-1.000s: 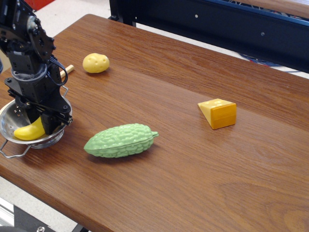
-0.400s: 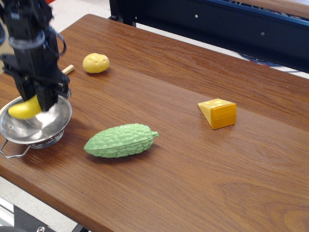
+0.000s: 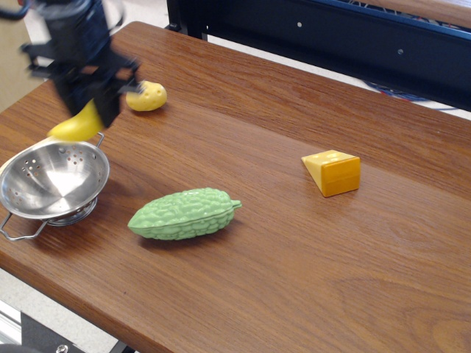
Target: Take banana out of colander
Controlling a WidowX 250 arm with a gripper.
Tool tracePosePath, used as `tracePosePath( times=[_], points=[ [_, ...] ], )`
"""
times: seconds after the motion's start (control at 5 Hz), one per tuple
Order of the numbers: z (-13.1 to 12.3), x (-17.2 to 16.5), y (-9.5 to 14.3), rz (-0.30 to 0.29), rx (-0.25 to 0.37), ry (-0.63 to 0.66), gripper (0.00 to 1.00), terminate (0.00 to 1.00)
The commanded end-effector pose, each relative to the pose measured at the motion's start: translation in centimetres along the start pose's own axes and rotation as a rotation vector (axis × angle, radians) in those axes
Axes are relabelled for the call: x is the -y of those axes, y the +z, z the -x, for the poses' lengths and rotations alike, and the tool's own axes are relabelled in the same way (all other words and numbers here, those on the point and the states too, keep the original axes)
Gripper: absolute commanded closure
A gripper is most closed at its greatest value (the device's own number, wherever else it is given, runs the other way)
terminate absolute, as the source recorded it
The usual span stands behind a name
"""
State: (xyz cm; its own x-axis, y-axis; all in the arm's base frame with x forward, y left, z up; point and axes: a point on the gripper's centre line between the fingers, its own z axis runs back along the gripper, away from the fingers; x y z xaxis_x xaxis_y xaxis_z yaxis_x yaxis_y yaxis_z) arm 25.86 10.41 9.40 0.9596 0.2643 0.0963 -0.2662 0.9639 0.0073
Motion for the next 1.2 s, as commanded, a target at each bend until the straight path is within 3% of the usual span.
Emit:
tracePosePath(
  times=[0.0, 0.2, 0.4, 0.8, 1.0],
  points=[
    [-7.2, 4.9, -0.7, 0.000, 0.104, 0.150, 1.00, 0.00],
    [-9.3, 6.2, -2.2, -0.018, 0.118, 0.200, 1.00, 0.00],
    [-9.6, 7.3, -3.9, -0.033, 0.130, 0.197, 1.00, 0.00],
    [-7.2, 9.9, -5.8, -0.020, 0.096, 0.151, 1.00, 0.00],
    [-6.7, 10.2, -6.3, -0.030, 0.078, 0.154, 0.00, 0.00]
  ],
)
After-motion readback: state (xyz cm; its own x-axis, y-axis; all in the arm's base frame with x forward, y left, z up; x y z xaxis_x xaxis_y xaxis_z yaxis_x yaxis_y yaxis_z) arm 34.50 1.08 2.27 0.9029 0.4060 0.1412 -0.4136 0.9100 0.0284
